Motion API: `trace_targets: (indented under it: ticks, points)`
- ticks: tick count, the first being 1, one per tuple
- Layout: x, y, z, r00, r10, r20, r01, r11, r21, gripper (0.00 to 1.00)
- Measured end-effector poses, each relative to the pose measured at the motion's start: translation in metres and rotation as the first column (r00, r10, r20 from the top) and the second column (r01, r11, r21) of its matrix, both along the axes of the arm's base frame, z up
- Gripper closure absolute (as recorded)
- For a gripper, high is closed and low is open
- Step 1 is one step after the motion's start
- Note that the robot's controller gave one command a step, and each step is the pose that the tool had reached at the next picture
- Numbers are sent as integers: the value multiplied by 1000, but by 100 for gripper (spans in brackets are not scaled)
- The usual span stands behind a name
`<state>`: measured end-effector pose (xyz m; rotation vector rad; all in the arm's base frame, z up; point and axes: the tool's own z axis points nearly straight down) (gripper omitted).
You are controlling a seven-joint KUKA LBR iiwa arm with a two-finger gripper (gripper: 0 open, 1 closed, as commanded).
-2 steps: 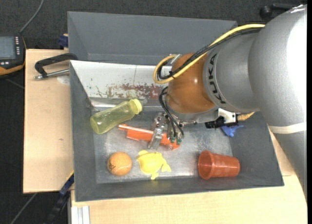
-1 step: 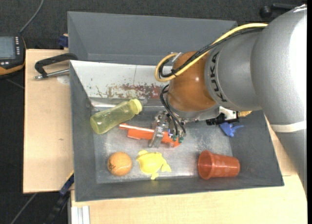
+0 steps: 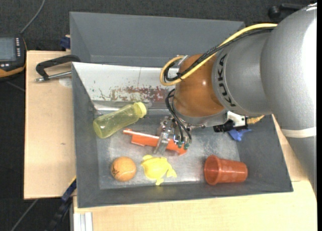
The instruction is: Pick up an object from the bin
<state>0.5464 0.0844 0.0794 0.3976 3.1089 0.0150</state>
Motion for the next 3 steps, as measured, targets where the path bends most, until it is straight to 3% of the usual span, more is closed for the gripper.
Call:
trace_targets:
  ticks: [2,3]
  points:
    - [18,-5,30,1000,-18,5,18,1000,2,100]
    - [15,2,29,1000,-30,6,30,1000,2,100]
